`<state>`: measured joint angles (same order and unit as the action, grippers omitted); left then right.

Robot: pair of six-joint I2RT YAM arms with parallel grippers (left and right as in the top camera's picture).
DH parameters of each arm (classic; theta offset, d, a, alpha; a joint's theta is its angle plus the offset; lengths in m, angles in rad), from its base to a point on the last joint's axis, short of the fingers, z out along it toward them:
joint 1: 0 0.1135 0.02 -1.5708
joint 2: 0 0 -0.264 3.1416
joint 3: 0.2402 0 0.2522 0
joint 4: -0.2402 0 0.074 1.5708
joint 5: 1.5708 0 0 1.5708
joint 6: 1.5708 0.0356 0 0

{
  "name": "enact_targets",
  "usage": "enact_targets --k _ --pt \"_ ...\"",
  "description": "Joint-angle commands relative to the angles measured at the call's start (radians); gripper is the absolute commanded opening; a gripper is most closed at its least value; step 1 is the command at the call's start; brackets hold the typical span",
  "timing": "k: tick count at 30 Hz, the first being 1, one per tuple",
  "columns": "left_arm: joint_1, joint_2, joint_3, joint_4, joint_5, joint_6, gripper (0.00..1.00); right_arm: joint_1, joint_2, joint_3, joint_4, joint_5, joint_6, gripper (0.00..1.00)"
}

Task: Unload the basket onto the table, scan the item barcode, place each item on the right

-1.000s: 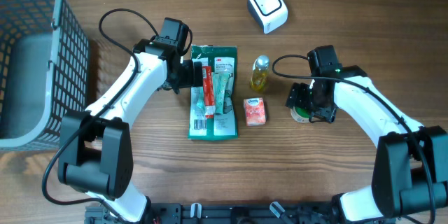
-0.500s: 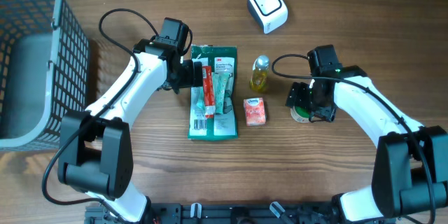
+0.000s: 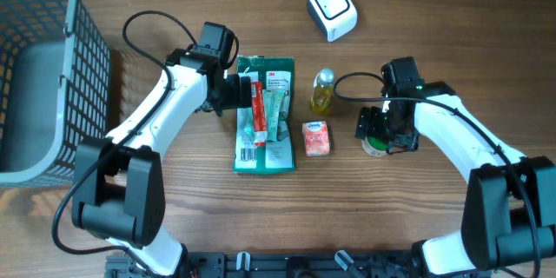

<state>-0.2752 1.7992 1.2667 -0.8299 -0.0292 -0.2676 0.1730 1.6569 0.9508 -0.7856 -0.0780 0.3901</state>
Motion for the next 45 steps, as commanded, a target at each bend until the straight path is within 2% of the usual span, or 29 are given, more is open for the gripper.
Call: enact_targets --k 1,11,39,45 --pt "-0.003 -0.017 -0.006 0.000 -0.006 -0.002 1.00 -0.003 0.010 0.009 0.014 0.010 -0.020 0.86" --pt "-0.003 -0.017 -0.006 0.000 -0.006 -0.002 1.00 0.000 0.010 0.009 -0.005 0.032 0.003 0.80" --pt "-0.003 -0.017 -0.006 0.000 -0.006 -0.002 1.00 0.001 0.009 0.068 -0.103 0.081 -0.005 0.81" --pt "-0.003 -0.017 -0.006 0.000 -0.006 -0.002 1.00 0.037 0.010 0.068 -0.116 0.104 0.019 0.81"
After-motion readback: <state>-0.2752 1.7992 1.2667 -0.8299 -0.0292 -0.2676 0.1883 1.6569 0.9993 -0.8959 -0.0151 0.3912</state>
